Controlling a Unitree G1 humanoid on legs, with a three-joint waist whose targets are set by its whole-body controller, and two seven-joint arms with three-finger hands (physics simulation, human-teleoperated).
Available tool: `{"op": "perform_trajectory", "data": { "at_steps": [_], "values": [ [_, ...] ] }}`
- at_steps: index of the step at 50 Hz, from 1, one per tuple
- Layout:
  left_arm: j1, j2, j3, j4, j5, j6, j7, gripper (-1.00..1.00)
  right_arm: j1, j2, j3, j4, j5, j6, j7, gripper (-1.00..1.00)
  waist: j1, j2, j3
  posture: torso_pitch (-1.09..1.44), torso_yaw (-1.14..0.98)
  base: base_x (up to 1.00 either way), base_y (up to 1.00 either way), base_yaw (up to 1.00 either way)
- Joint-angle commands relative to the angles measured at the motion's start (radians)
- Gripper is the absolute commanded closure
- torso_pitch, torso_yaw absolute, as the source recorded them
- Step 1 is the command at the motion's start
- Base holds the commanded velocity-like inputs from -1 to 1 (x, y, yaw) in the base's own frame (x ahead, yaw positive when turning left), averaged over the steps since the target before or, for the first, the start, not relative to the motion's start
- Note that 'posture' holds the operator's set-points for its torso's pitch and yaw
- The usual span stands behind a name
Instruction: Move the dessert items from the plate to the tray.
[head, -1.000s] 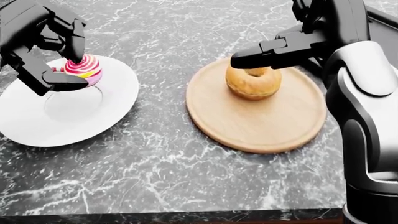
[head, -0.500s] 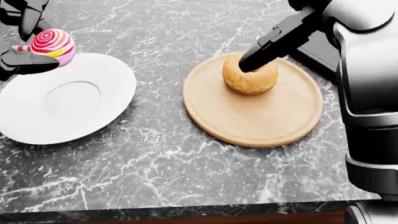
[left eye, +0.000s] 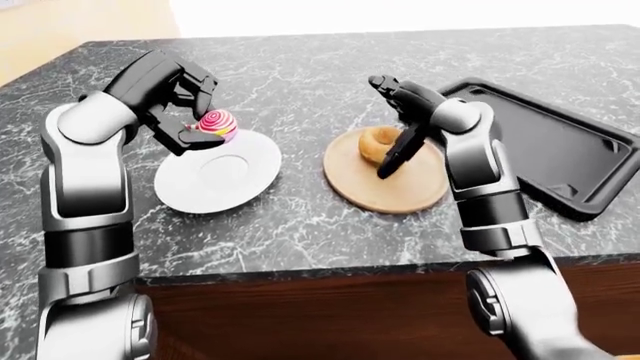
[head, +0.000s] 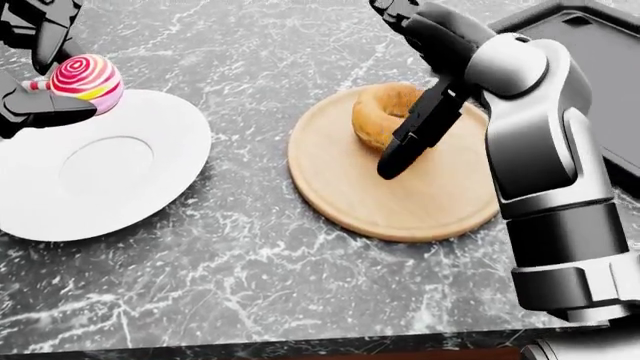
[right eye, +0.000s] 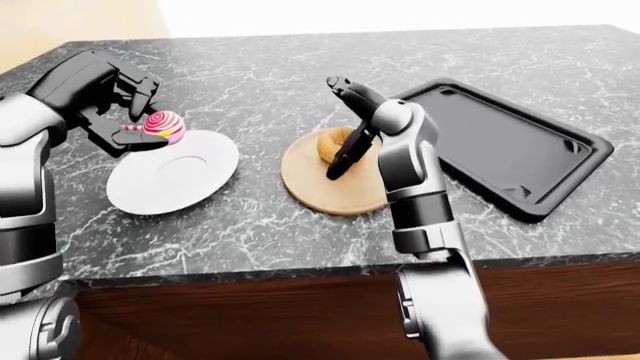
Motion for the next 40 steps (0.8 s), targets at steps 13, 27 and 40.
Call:
{"op": "perform_trajectory", "data": {
  "at_steps": [13, 27, 40],
  "values": [
    [-0.026, 0.015, 0.018, -0.031, -0.002, -0.021, 0.017, 1.0, 0.002, -0.004, -0.014, -0.021, -0.009, -0.037, -0.041, -1.0, 0.0, 0.003, -0.033, 0.0, 0.0, 0.0, 0.0, 0.0],
    [-0.03, 0.016, 0.017, -0.032, 0.002, -0.017, 0.012, 1.0, 0.001, -0.013, -0.024, -0.026, 0.009, -0.02, -0.054, -1.0, 0.0, 0.001, -0.032, 0.0, 0.0, 0.0, 0.0, 0.0],
    [-0.024, 0.016, 0.02, -0.036, 0.001, -0.019, 0.011, 1.0, 0.0, -0.016, -0.025, -0.024, 0.026, -0.012, -0.057, -0.73, 0.001, 0.0, -0.032, 0.0, 0.0, 0.0, 0.0, 0.0]
  ]
}}
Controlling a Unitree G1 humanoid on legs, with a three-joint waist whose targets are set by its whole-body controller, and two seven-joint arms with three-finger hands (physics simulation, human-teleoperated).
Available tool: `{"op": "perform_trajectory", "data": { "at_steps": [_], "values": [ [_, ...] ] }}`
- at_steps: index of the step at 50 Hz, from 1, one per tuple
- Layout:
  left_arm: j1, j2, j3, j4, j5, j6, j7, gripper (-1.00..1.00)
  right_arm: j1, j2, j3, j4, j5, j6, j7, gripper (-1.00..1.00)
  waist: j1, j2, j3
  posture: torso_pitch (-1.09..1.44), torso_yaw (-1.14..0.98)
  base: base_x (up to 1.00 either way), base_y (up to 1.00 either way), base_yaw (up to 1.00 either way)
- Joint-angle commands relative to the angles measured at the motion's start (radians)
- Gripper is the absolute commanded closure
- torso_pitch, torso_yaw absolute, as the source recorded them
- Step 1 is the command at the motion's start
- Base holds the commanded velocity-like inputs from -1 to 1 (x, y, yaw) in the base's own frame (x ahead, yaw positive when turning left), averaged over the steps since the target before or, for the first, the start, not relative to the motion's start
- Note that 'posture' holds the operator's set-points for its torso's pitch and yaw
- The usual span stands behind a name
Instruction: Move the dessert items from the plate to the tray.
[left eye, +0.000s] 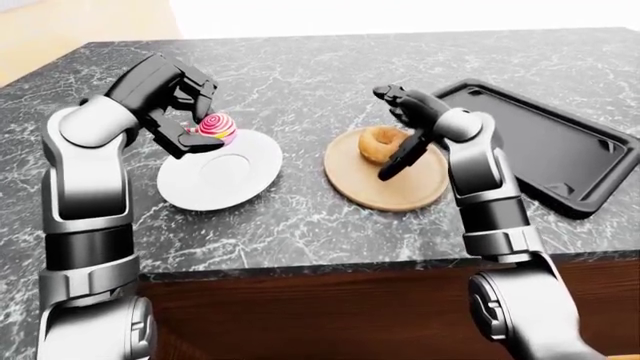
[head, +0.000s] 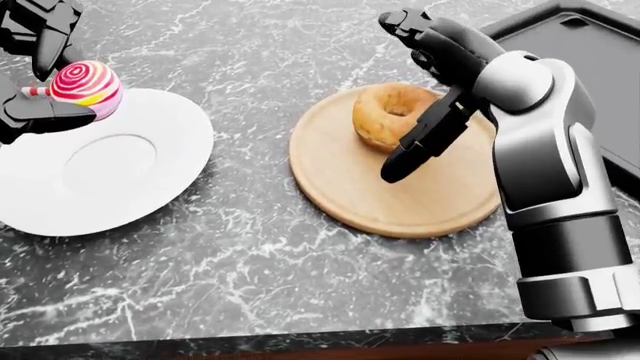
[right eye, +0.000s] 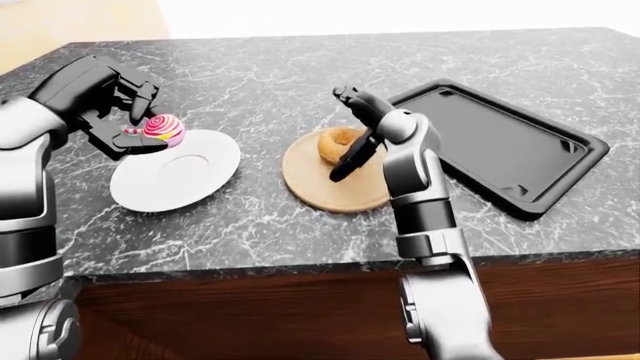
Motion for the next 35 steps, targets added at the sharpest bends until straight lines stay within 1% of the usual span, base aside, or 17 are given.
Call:
{"op": "perform_trajectory", "data": {
  "at_steps": [1, 2, 5, 7, 11, 12, 15, 16, 18, 19, 20, 21, 22, 23, 24, 30, 35],
  "values": [
    [-0.037, 0.017, 0.017, -0.035, -0.004, -0.018, 0.014, 1.0, -0.037, -0.01, -0.009, -0.034, 0.002, -0.02, -0.011, -0.76, 0.0, 0.004, -0.032, 0.0, 0.0, 0.0, 0.0, 0.0],
    [-0.036, 0.017, 0.018, -0.038, -0.004, -0.017, 0.012, 1.0, -0.037, -0.01, -0.009, -0.037, 0.002, -0.016, -0.012, -0.73, 0.0, 0.004, -0.032, 0.0, 0.0, 0.0, 0.0, 0.0],
    [-0.034, 0.017, 0.019, -0.04, -0.004, -0.016, 0.013, 1.0, -0.035, -0.009, -0.009, -0.043, 0.004, -0.012, -0.008, -0.77, 0.0, 0.004, -0.032, 0.0, 0.0, 0.0, 0.0, 0.0],
    [-0.036, 0.017, 0.019, -0.042, -0.004, -0.013, 0.013, 1.0, -0.036, -0.011, -0.009, -0.044, 0.002, -0.013, -0.005, -0.65, 0.001, 0.004, -0.032, 0.0, 0.0, 0.0, 0.0, 0.0],
    [-0.036, 0.018, 0.018, -0.045, -0.003, -0.009, 0.011, 1.0, -0.043, -0.015, -0.008, -0.041, -0.001, -0.016, -0.003, -0.62, 0.001, 0.004, -0.032, 0.0, 0.0, 0.0, 0.0, 0.0],
    [-0.036, 0.017, 0.018, -0.046, -0.003, -0.009, 0.011, 1.0, -0.043, -0.015, -0.009, -0.041, 0.0, -0.018, -0.003, -0.46, 0.001, 0.005, -0.032, 0.0, 0.0, 0.0, 0.0, 0.0],
    [-0.034, 0.017, 0.018, -0.046, -0.002, -0.009, 0.011, 1.0, -0.044, -0.015, -0.007, -0.045, -0.004, -0.017, -0.001, -0.56, 0.001, 0.005, -0.032, 0.0, 0.0, 0.0, 0.0, 0.0],
    [-0.035, 0.017, 0.019, -0.046, -0.003, -0.009, 0.012, 1.0, -0.044, -0.015, -0.006, -0.048, -0.005, -0.014, 0.002, -0.3, 0.001, 0.005, -0.032, 0.0, 0.0, 0.0, 0.0, 0.0],
    [-0.036, 0.017, 0.018, -0.045, -0.004, -0.009, 0.011, 1.0, -0.044, -0.014, -0.005, -0.053, -0.008, -0.011, 0.007, -0.4, 0.001, 0.004, -0.033, 0.0, 0.0, 0.0, 0.0, 0.0],
    [-0.038, 0.017, 0.017, -0.043, -0.004, -0.01, 0.011, 1.0, -0.042, -0.013, -0.005, -0.054, -0.008, -0.012, 0.01, -0.34, 0.001, 0.004, -0.033, 0.0, 0.0, 0.0, 0.0, 0.0],
    [-0.039, 0.018, 0.017, -0.042, -0.003, -0.01, 0.012, 1.0, -0.042, -0.013, -0.005, -0.054, -0.01, -0.013, 0.008, -0.42, 0.001, 0.004, -0.033, 0.0, 0.0, 0.0, 0.0, 0.0],
    [-0.04, 0.018, 0.017, -0.042, -0.003, -0.009, 0.01, 1.0, -0.041, -0.013, -0.004, -0.056, -0.011, -0.013, 0.011, -0.25, 0.001, 0.004, -0.033, 0.0, 0.0, 0.0, 0.0, 0.0],
    [-0.041, 0.019, 0.017, -0.04, -0.002, -0.01, 0.011, 1.0, -0.04, -0.014, -0.002, -0.057, -0.014, -0.014, 0.016, -0.28, 0.001, 0.004, -0.033, 0.0, 0.0, 0.0, 0.0, 0.0],
    [-0.042, 0.018, 0.017, -0.04, -0.003, -0.01, 0.01, 1.0, -0.041, -0.012, -0.004, -0.058, -0.014, -0.013, 0.016, -0.18, 0.001, 0.004, -0.033, 0.0, 0.0, 0.0, 0.0, 0.0],
    [-0.043, 0.018, 0.017, -0.039, -0.002, -0.009, 0.01, 1.0, -0.043, -0.012, -0.005, -0.057, -0.013, -0.014, 0.017, -0.2, 0.001, 0.004, -0.033, 0.0, 0.0, 0.0, 0.0, 0.0],
    [-0.042, 0.019, 0.018, -0.045, -0.002, -0.005, 0.009, 1.0, -0.033, -0.011, -0.006, -0.065, -0.014, -0.017, 0.023, -0.02, 0.0, 0.004, -0.034, 0.0, 0.0, 0.0, 0.0, 0.0],
    [-0.043, 0.022, 0.02, -0.042, -0.003, -0.007, 0.011, 1.0, -0.034, -0.009, -0.006, -0.067, -0.011, -0.02, 0.028, 0.33, 0.0, 0.004, -0.034, 0.0, 0.0, 0.0, 0.0, 0.0]
  ]
}}
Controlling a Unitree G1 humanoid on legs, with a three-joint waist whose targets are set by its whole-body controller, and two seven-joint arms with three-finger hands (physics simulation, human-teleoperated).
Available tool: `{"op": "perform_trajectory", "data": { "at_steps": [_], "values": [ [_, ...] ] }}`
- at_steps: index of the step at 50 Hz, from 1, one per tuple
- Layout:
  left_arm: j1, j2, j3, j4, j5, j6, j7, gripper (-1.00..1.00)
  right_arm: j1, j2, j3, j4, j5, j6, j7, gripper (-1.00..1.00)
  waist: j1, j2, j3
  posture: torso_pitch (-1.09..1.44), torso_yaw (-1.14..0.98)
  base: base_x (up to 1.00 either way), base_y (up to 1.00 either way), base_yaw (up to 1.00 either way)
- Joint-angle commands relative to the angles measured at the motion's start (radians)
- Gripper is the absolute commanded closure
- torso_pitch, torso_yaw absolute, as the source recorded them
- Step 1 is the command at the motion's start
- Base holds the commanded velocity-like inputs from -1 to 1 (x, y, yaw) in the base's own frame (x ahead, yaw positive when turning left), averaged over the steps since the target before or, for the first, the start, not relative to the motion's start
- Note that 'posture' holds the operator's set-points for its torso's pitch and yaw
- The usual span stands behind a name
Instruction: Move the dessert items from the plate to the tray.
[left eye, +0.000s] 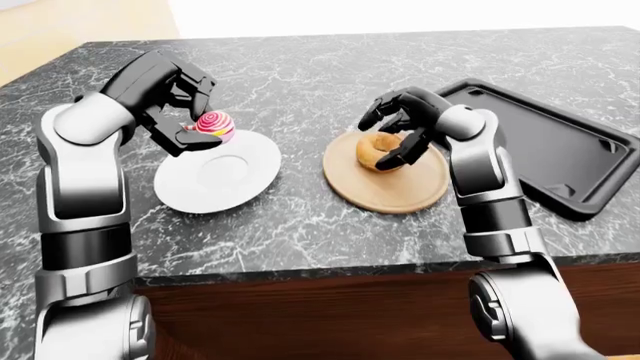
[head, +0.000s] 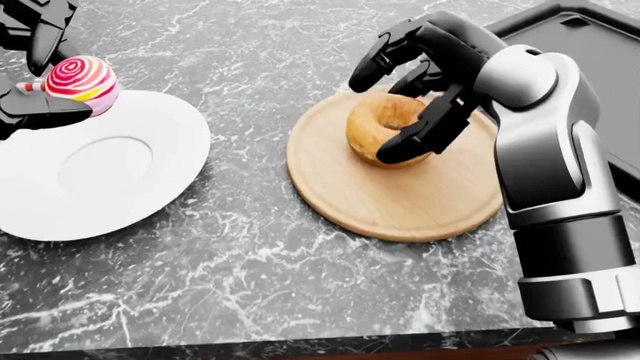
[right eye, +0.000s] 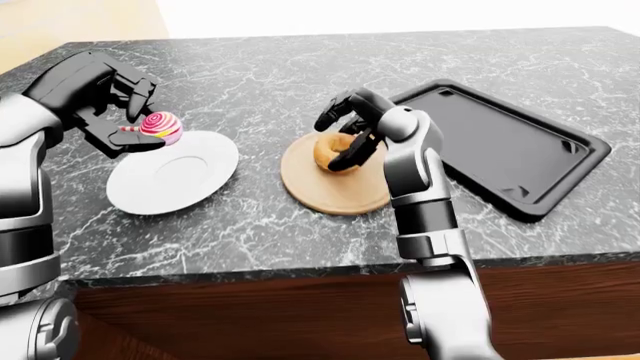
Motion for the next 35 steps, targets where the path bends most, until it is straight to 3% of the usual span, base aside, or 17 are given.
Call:
{"op": "perform_trajectory", "data": {
  "at_steps": [1, 3, 6, 16, 20, 21, 23, 28, 34, 35],
  "values": [
    [-0.035, 0.017, 0.017, -0.033, -0.004, -0.02, 0.016, 1.0, -0.036, -0.007, -0.007, -0.031, 0.007, -0.018, 0.001, 0.36, 0.0, 0.003, -0.032, 0.0, 0.0, 0.0, 0.0, 0.0],
    [-0.034, 0.018, 0.019, -0.037, -0.005, -0.017, 0.014, 1.0, -0.036, -0.009, -0.006, -0.032, 0.005, -0.023, -0.002, 0.41, 0.0, 0.004, -0.032, 0.0, 0.0, 0.0, 0.0, 0.0],
    [-0.034, 0.02, 0.019, -0.039, -0.005, -0.015, 0.015, 1.0, -0.04, -0.01, -0.008, -0.045, 0.005, -0.017, 0.0, 1.0, -0.001, 0.004, -0.032, 0.0, 0.0, 0.0, 0.0, 0.0],
    [-0.033, 0.02, 0.02, -0.044, -0.004, -0.009, 0.016, 1.0, -0.083, -0.021, -0.02, -0.077, 0.019, 0.002, -0.019, 1.0, 0.0, 0.005, -0.027, 0.0, 0.0, 0.0, 0.0, 0.0],
    [-0.037, 0.02, 0.019, -0.042, -0.006, -0.007, 0.019, 1.0, -0.116, -0.014, -0.044, -0.073, 0.08, 0.027, -0.065, 1.0, -0.001, 0.005, -0.026, 0.0, 0.0, 0.0, 0.0, 0.0],
    [-0.038, 0.02, 0.019, -0.041, -0.005, -0.006, 0.019, 1.0, -0.138, 0.0, -0.074, -0.062, 0.113, 0.068, -0.107, 1.0, -0.001, 0.005, -0.025, 0.0, 0.0, 0.0, 0.0, 0.0],
    [-0.039, 0.022, 0.019, -0.038, -0.005, -0.007, 0.018, 1.0, -0.15, -0.018, -0.066, -0.041, 0.152, 0.032, -0.142, 1.0, -0.001, 0.005, -0.026, 0.0, 0.0, 0.0, 0.0, 0.0],
    [-0.042, 0.024, 0.019, -0.038, -0.006, -0.007, 0.017, 1.0, -0.155, -0.017, -0.062, -0.076, 0.234, 0.115, -0.165, 1.0, 0.001, 0.003, -0.024, 0.0, 0.0, 0.0, 0.0, 0.0],
    [-0.028, 0.027, 0.028, -0.067, -0.012, 0.008, 0.017, 1.0, -0.162, -0.042, -0.042, -0.06, 0.241, 0.121, -0.184, 1.0, 0.001, 0.002, -0.023, 0.0, 0.0, 0.0, 0.0, 0.0],
    [-0.028, 0.031, 0.03, -0.068, -0.012, 0.009, 0.016, 1.0, -0.165, -0.048, -0.037, -0.059, 0.237, 0.125, -0.178, 1.0, 0.003, 0.019, -0.038, 0.0, 0.0, 0.0, -1.0, 0.0]
  ]
}}
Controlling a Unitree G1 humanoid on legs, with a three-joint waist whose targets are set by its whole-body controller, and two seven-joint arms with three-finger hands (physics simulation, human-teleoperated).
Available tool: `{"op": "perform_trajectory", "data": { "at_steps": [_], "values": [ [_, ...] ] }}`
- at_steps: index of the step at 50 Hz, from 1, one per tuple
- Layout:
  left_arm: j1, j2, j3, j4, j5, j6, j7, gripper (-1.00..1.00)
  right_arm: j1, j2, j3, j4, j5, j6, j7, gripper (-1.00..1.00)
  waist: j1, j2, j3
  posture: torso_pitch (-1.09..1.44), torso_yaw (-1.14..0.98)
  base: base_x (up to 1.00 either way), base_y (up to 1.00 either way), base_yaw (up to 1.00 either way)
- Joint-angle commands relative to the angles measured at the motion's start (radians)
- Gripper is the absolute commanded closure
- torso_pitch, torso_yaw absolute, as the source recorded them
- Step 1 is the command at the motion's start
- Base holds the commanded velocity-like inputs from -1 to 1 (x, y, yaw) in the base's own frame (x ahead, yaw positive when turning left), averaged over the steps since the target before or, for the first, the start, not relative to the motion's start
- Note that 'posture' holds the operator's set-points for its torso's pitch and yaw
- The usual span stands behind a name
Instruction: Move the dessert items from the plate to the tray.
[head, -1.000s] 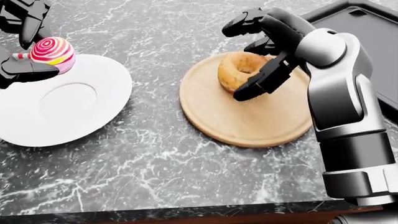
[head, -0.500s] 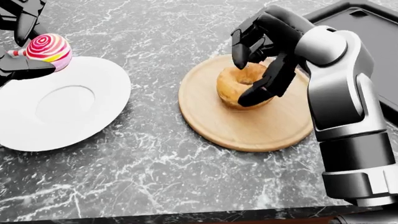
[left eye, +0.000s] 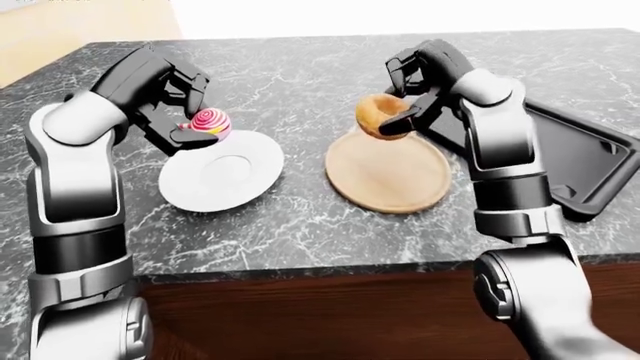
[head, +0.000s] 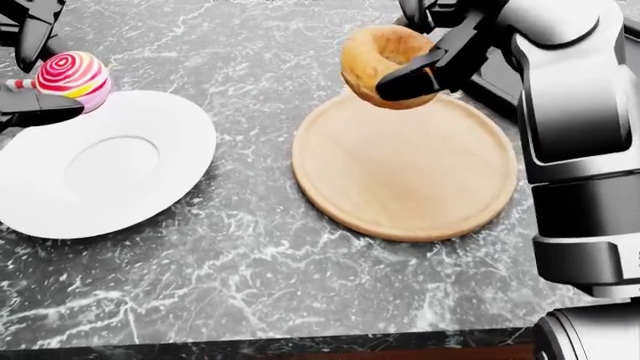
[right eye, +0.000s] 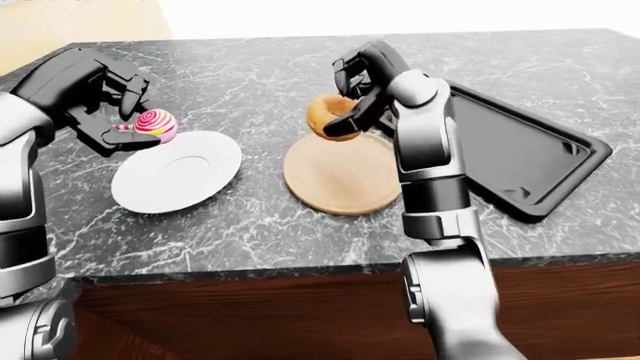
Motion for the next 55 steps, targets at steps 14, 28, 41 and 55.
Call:
{"op": "perform_trajectory", "data": {
  "at_steps": [14, 28, 41, 55],
  "values": [
    [-0.036, 0.02, 0.016, -0.045, -0.005, -0.009, 0.021, 1.0, -0.053, -0.032, -0.019, -0.049, 0.005, 0.019, 0.0, 1.0, 0.008, 0.038, -0.031, 0.0, 0.0, 0.0, -1.0, 0.0],
    [-0.046, 0.023, 0.015, -0.035, -0.004, -0.014, 0.02, 1.0, -0.06, -0.028, -0.012, -0.057, 0.0, 0.01, 0.02, 1.0, 0.007, -0.034, -0.021, 0.0, 0.0, 0.01, -1.0, 0.0],
    [-0.034, 0.023, 0.018, -0.043, -0.005, -0.013, 0.023, 1.0, -0.052, -0.025, -0.012, -0.067, -0.012, -0.026, 0.028, 1.0, -0.036, -0.063, 0.001, 0.0, 0.0, 0.0, 0.0, 0.0],
    [-0.044, 0.027, 0.017, -0.04, -0.002, -0.01, 0.02, 1.0, -0.07, -0.034, -0.017, -0.056, -0.007, -0.063, 0.01, 1.0, -0.015, -0.045, -0.01, 0.0, 0.0, 0.2, 0.28, 0.0]
  ]
}}
